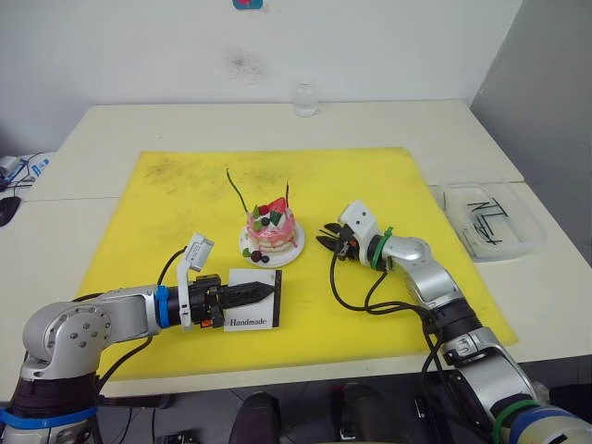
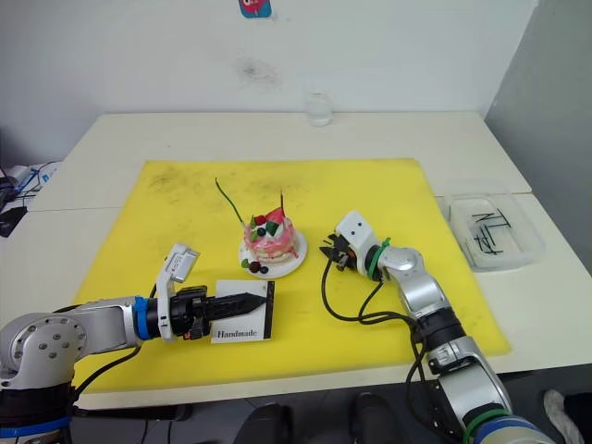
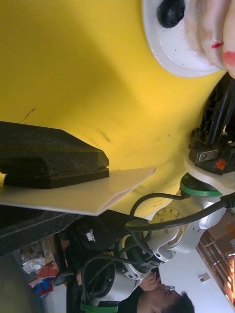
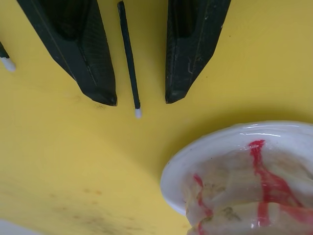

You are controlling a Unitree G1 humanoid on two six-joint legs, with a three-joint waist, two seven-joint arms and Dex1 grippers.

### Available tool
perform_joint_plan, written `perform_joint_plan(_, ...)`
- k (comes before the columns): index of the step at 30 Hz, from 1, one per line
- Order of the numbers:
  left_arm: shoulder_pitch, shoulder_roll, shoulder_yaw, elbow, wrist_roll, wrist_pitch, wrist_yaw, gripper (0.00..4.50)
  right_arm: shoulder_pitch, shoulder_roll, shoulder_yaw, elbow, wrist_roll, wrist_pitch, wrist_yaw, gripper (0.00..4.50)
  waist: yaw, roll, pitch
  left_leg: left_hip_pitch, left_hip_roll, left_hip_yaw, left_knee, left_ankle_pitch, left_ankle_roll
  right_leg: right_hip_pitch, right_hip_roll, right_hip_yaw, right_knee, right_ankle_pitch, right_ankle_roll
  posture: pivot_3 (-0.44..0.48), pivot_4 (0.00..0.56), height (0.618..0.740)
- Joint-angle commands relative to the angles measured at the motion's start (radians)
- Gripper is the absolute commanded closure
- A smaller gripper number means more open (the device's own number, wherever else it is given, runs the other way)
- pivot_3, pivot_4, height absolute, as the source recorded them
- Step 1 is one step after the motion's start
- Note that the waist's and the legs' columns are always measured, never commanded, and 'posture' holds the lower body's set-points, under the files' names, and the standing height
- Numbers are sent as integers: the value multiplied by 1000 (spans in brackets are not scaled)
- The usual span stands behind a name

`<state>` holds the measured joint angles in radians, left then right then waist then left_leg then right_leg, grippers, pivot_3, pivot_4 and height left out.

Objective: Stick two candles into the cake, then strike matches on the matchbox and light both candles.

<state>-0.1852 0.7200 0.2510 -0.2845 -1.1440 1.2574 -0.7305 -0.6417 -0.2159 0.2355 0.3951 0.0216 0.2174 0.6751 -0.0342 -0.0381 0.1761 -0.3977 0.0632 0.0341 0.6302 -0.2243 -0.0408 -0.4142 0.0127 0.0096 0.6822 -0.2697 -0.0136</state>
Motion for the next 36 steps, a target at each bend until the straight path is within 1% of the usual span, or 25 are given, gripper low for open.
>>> perform_joint_plan(1,2,-4,7,-35,-20,-14,2,4500,7,12,-2,6,-19,30,-37,3872,0,0,0,0,0,0,0,0,0,0,0,0,0,0,0,0,150,735)
perform_joint_plan(3,3,-4,8,-36,-21,-13,4,4500,14,18,-4,-5,-13,36,-43,4487,0,0,0,0,0,0,0,0,0,0,0,0,0,1,0,0,150,735)
perform_joint_plan(9,7,-6,7,-36,-19,-13,9,4500,31,28,-8,-33,-8,44,-55,4487,0,0,0,0,0,0,0,0,0,0,0,0,0,1,0,0,150,735)
perform_joint_plan(12,4,-11,11,-33,-21,-14,20,4500,45,24,-14,-98,11,70,-38,4487,1,0,0,0,0,0,0,0,0,0,0,0,0,1,0,0,150,735)
perform_joint_plan(17,-21,-33,8,-20,-16,-19,52,4500,80,-22,-25,-317,46,182,0,4487,3,0,0,-2,1,0,0,0,0,-1,0,0,-1,1,0,0,150,735)
perform_joint_plan(19,-46,-52,0,-19,-24,-15,73,4500,91,-63,-32,-435,63,245,25,4487,4,0,0,-3,1,0,0,0,0,-2,0,0,-1,1,0,0,150,735)
perform_joint_plan(24,-125,-122,-36,-22,-21,-14,143,4500,155,-229,-62,-785,156,433,110,4487,9,0,0,-3,0,0,0,0,0,-2,0,0,-2,1,0,0,150,735)
perform_joint_plan(27,-171,-149,-52,-10,-13,-18,170,4500,188,-306,-71,-932,199,510,128,4487,8,0,0,-3,-1,0,0,0,0,-1,0,0,-2,1,0,0,150,735)
perform_joint_plan(29,-200,-168,-64,-4,-15,-20,183,4500,202,-348,-63,-1006,215,543,136,4487,7,0,0,-3,-1,0,0,0,0,-1,0,0,-2,1,0,0,150,735)
perform_joint_plan(31,-221,-177,-75,-2,-12,-18,188,4500,200,-378,-42,-1043,222,564,139,4487,2,0,0,-2,-1,0,0,0,0,-1,1,0,-2,1,0,0,150,735)
perform_joint_plan(36,-246,-179,-89,8,-13,-17,185,4500,155,-377,7,-1047,212,588,108,4487,1,0,0,-2,0,-2,0,0,0,-1,2,0,-1,1,0,0,150,735)
